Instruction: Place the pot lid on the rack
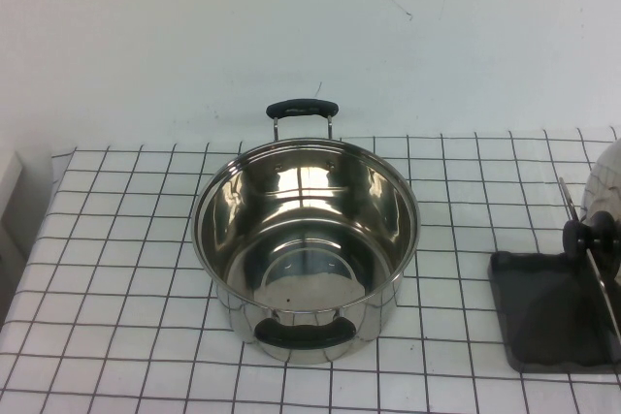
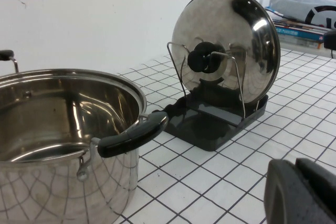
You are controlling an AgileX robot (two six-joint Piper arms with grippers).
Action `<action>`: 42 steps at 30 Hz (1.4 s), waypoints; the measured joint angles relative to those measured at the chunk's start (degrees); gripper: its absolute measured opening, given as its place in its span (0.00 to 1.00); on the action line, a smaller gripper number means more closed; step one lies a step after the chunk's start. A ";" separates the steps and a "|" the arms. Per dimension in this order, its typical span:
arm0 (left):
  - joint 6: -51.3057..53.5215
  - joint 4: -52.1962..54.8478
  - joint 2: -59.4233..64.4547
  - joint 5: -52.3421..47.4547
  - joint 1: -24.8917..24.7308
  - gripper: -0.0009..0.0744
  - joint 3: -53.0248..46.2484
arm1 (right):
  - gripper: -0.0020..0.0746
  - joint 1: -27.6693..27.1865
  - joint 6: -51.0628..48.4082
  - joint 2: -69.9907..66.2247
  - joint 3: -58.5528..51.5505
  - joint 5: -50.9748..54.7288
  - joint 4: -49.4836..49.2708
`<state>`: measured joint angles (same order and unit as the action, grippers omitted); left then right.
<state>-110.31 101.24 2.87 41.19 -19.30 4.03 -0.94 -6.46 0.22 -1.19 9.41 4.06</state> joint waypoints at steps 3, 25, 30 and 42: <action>0.00 0.00 0.00 0.22 0.00 0.01 0.00 | 0.02 0.00 -3.12 0.34 -0.29 5.32 -1.80; 0.21 0.00 0.00 0.25 0.00 0.01 0.00 | 0.02 0.00 -0.01 0.49 -0.33 10.57 -2.29; 0.21 0.00 0.00 0.25 0.00 0.01 0.00 | 0.02 0.00 -0.01 0.49 -0.33 10.60 -2.29; 0.34 -0.97 0.00 -3.20 0.00 0.01 0.00 | 0.02 0.00 -0.01 0.49 -0.33 10.72 -2.29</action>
<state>-109.97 100.27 2.87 37.99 -19.30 4.03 -0.94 -6.46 0.71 -1.52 20.14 1.77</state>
